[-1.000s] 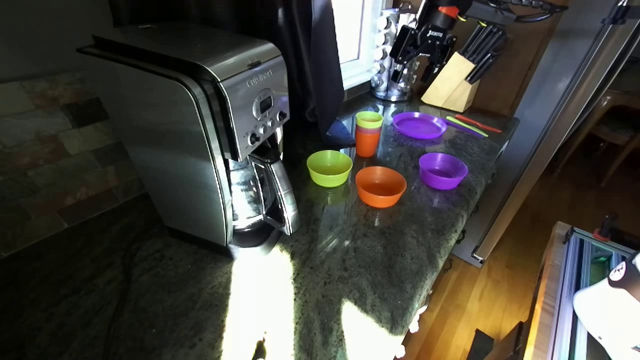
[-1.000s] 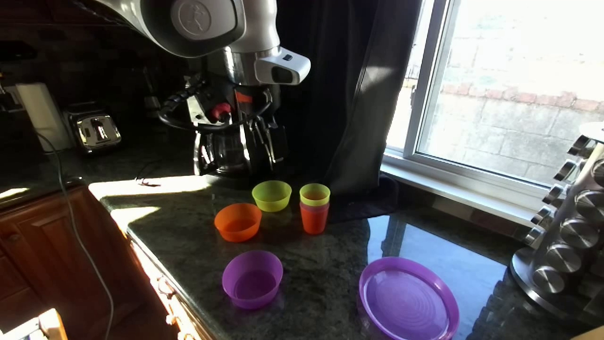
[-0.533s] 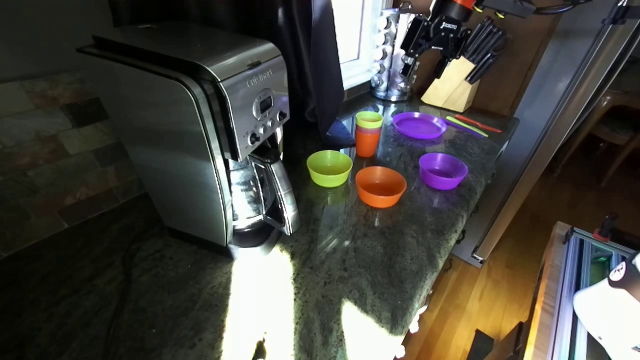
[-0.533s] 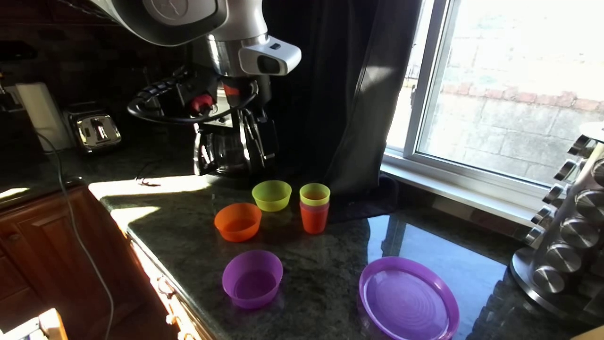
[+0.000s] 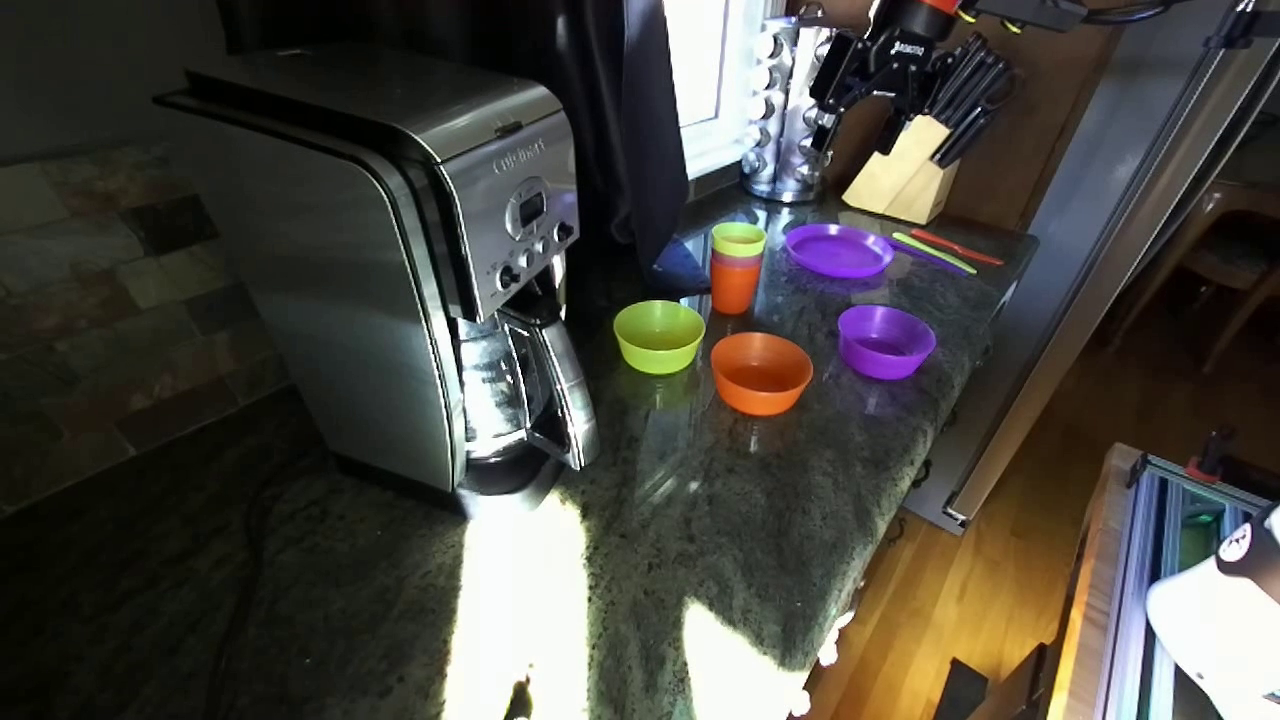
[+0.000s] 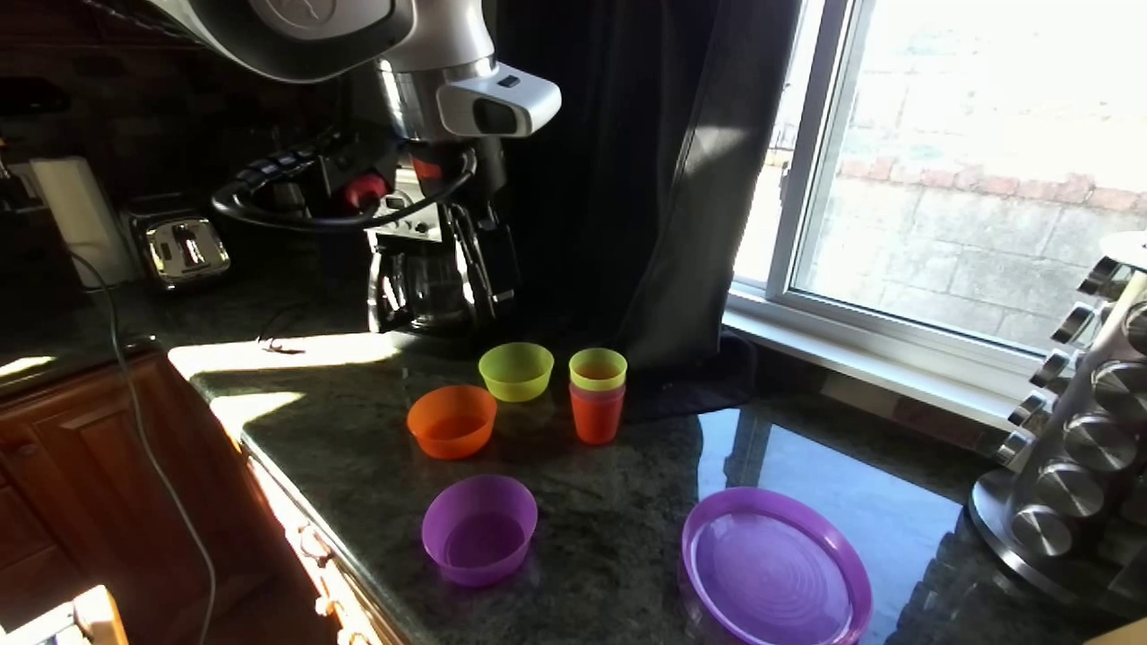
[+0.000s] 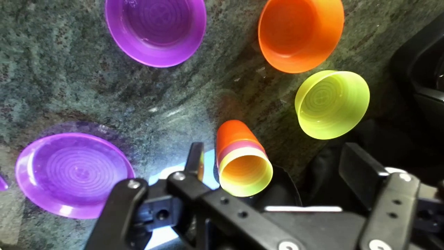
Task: Unstack the bows and then stack the cups on the table
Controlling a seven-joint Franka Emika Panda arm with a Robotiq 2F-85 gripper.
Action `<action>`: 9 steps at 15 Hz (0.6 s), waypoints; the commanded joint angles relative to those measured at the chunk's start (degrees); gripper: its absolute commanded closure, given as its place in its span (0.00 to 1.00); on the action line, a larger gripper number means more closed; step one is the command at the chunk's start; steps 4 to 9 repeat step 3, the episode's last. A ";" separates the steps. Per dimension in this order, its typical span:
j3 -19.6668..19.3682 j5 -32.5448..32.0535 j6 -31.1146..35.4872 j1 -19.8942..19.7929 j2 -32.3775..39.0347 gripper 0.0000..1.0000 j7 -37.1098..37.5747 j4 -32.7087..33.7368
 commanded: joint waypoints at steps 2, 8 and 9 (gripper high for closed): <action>0.21 -0.05 -0.19 -0.24 -0.05 0.00 0.06 0.09; 0.23 -0.06 -0.19 -0.25 -0.05 0.00 0.09 0.07; 0.23 -0.06 -0.19 -0.25 -0.05 0.00 0.09 0.07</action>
